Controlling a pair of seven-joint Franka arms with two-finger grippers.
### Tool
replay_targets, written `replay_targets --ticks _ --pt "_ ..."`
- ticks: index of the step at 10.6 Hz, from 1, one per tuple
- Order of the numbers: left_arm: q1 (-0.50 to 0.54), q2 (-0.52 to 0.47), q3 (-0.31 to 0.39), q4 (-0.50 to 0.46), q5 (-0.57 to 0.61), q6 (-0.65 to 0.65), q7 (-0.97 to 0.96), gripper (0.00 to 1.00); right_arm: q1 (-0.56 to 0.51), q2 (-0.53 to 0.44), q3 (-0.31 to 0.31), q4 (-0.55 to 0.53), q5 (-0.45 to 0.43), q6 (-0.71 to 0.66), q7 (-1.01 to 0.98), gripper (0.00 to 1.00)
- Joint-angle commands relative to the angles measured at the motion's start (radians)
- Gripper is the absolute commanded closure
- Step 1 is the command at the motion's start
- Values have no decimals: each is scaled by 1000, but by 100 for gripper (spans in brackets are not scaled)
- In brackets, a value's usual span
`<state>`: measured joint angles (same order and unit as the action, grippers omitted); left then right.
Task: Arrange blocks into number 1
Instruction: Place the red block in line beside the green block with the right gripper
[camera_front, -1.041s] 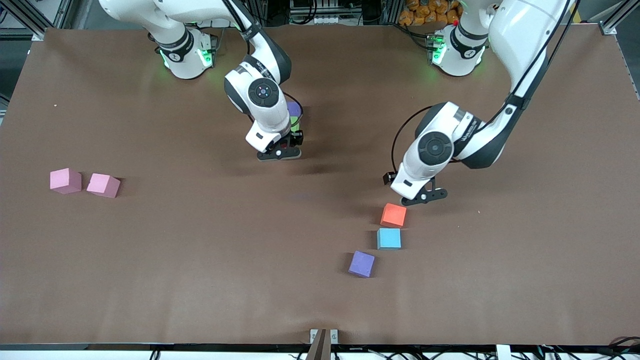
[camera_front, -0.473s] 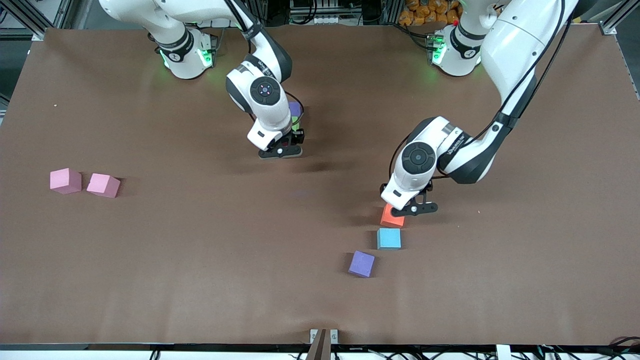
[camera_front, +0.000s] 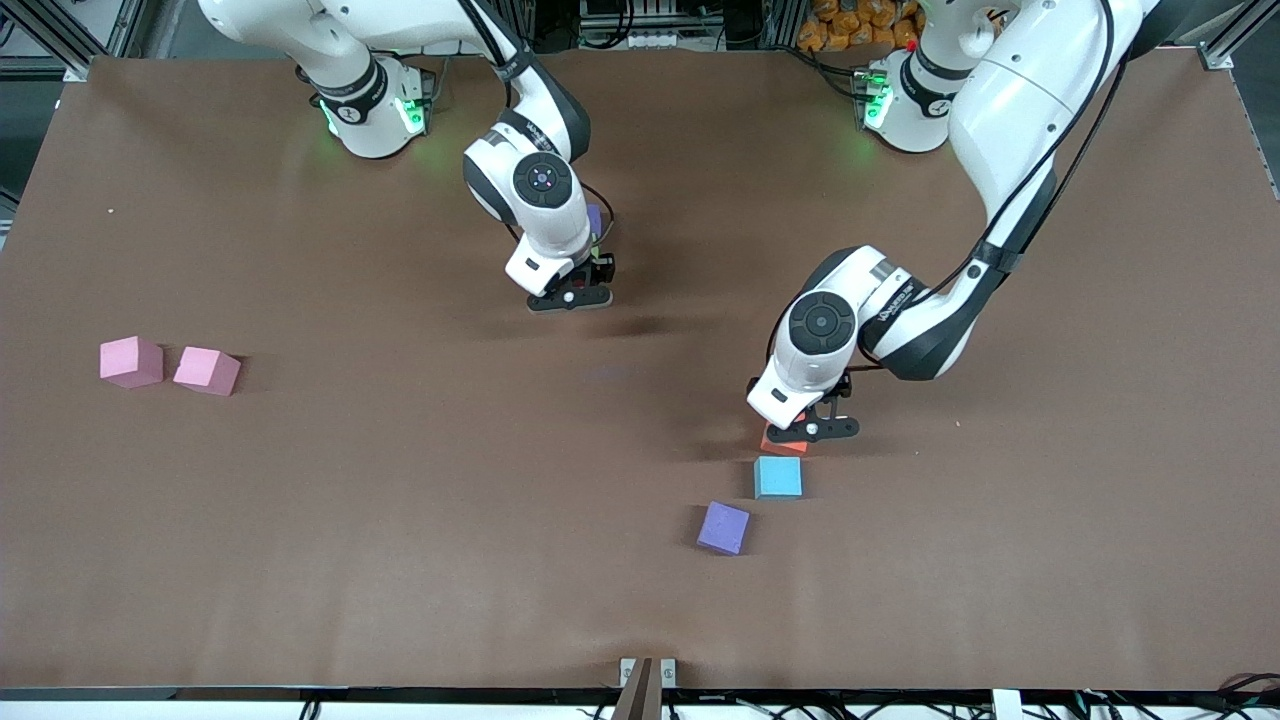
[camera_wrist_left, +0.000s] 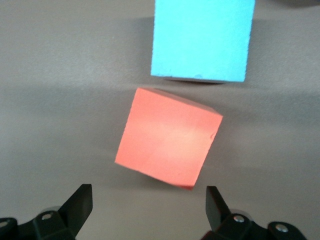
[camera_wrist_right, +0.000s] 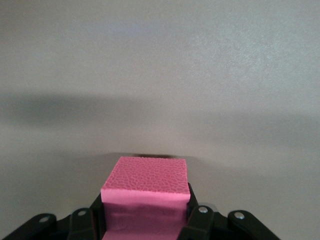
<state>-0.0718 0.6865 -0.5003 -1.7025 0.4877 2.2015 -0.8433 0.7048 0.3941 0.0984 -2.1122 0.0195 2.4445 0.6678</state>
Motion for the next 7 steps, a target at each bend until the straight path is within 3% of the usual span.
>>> replay_targets --ticks 1,4,5,6,7 --pt "-5 11 5 20 31 32 7 0 12 5 -6 -8 -4 16 42 100" --pt "21 13 8 20 43 73 123 0 15 15 -6 -8 -4 16 44 100" --pt "41 19 8 20 32 73 206 0 15 22 -6 -8 -4 17 44 69" --pt "47 22 8 20 20 75 266 0 13 25 -6 -8 -4 24 46 1" --pt "46 27 8 21 14 75 282 0 13 26 -8 -6 -4 24 44 0"
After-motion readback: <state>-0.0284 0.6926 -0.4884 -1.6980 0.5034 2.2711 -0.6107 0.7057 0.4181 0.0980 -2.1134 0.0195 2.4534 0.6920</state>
